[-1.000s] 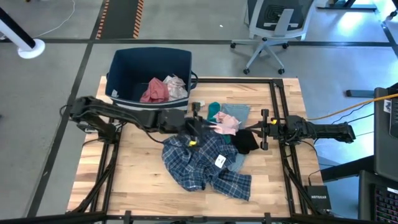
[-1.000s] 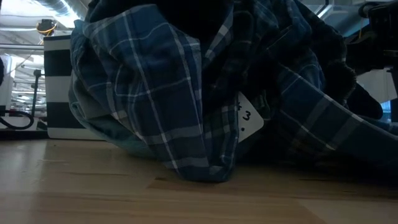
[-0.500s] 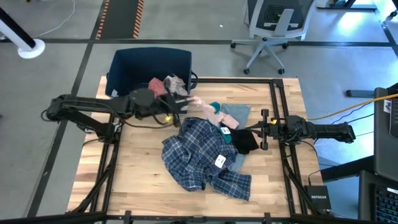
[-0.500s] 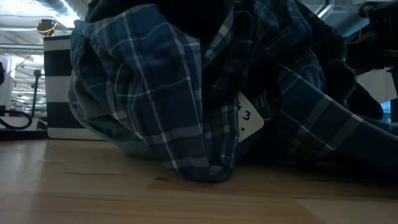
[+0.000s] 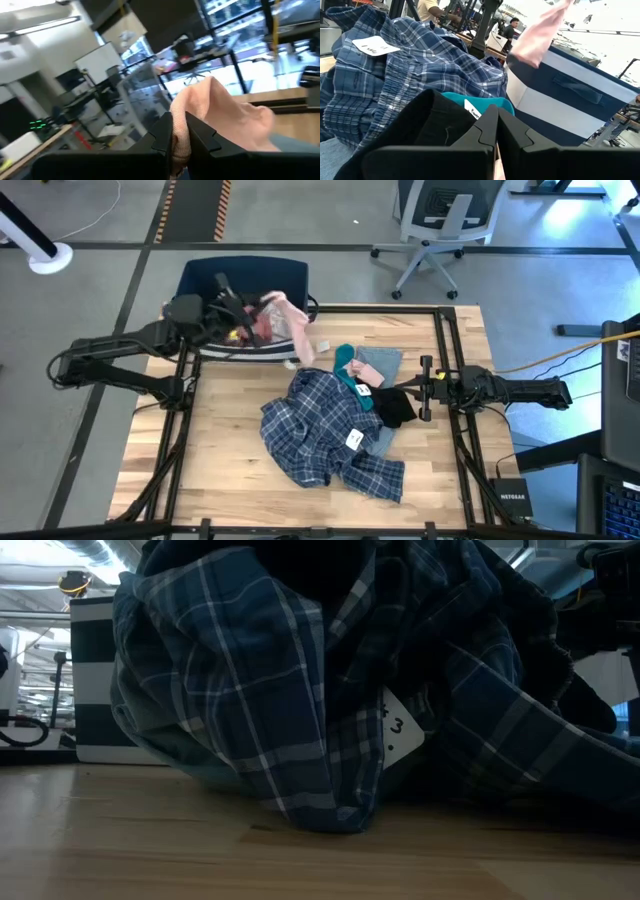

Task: Sort clothes
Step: Put the bottom light orange sock into the blue laundry bin

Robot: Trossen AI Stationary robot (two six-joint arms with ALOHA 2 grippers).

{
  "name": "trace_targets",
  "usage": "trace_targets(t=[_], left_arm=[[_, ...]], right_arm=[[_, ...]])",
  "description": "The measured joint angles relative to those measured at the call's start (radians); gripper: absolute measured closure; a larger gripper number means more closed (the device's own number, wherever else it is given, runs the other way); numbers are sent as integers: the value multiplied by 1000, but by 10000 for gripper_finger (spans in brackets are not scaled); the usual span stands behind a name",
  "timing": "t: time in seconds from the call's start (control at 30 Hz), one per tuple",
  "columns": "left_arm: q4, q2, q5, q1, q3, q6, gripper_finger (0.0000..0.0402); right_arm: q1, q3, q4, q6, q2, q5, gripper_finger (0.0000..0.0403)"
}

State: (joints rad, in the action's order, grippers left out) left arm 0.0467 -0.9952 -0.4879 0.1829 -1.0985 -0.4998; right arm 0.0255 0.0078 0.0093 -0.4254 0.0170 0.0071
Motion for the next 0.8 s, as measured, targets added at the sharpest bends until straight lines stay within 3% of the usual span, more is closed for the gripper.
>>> trace_targets(t=[0.2,0.47,0.8], left_arm=[[0,60,-72,97,0,-76,376],[7,78,-79,266,0,-130,376],[216,57,-79,408,0,-21,376]], right_arm=[[0,0,0,0,0,0,386],[0,0,0,0,0,0,386],[0,0,0,0,0,0,386]])
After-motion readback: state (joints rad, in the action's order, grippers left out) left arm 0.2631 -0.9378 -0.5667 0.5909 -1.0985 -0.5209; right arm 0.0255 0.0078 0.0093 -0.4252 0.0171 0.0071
